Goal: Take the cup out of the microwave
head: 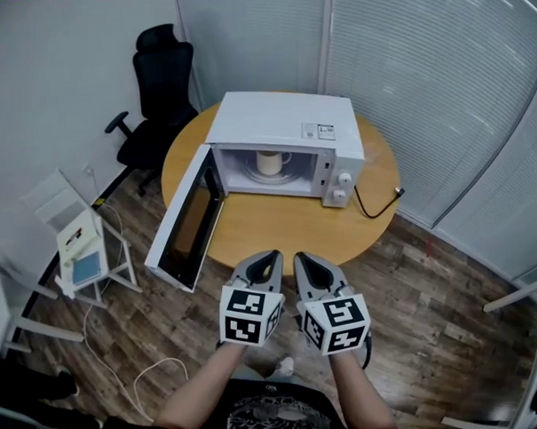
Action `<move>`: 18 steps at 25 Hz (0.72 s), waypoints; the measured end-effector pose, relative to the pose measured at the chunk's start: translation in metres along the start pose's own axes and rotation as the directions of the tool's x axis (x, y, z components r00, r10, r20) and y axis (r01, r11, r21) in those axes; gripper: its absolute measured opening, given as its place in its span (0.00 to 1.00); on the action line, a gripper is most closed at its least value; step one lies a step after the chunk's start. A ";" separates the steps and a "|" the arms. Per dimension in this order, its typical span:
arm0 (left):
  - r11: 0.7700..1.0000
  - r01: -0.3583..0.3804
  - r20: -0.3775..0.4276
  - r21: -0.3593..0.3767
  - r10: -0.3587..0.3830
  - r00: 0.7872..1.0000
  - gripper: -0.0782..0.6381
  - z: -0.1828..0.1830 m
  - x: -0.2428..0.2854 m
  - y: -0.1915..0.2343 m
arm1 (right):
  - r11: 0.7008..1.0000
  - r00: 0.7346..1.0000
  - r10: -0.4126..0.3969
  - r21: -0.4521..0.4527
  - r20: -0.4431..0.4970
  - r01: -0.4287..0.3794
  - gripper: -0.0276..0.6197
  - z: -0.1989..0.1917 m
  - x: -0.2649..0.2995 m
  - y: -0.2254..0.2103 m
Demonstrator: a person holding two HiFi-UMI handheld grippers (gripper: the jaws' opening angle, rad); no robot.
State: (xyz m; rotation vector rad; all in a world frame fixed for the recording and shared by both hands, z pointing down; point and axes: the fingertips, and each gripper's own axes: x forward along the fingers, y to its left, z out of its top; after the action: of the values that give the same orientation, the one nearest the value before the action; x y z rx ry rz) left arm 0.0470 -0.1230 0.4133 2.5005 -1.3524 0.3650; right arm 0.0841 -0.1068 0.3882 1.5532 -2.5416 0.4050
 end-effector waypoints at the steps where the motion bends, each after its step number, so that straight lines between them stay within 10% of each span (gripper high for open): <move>1: 1.000 -0.003 0.002 -0.003 0.003 1.000 0.12 0.001 0.003 0.001 | 1.000 1.000 0.002 -0.002 0.000 -0.002 0.07 0.001 0.002 -0.003; 18: 0.999 -0.014 0.042 -0.038 0.015 0.999 0.12 0.014 0.089 0.047 | 0.997 1.000 0.006 -0.075 0.000 -0.005 0.07 0.026 0.073 -0.040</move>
State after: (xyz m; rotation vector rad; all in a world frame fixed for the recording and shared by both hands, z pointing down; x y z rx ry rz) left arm 0.0555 -0.2214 0.4369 2.4823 -1.3809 0.2892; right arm 0.0867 -0.1942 0.3882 1.5204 -2.5309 0.3059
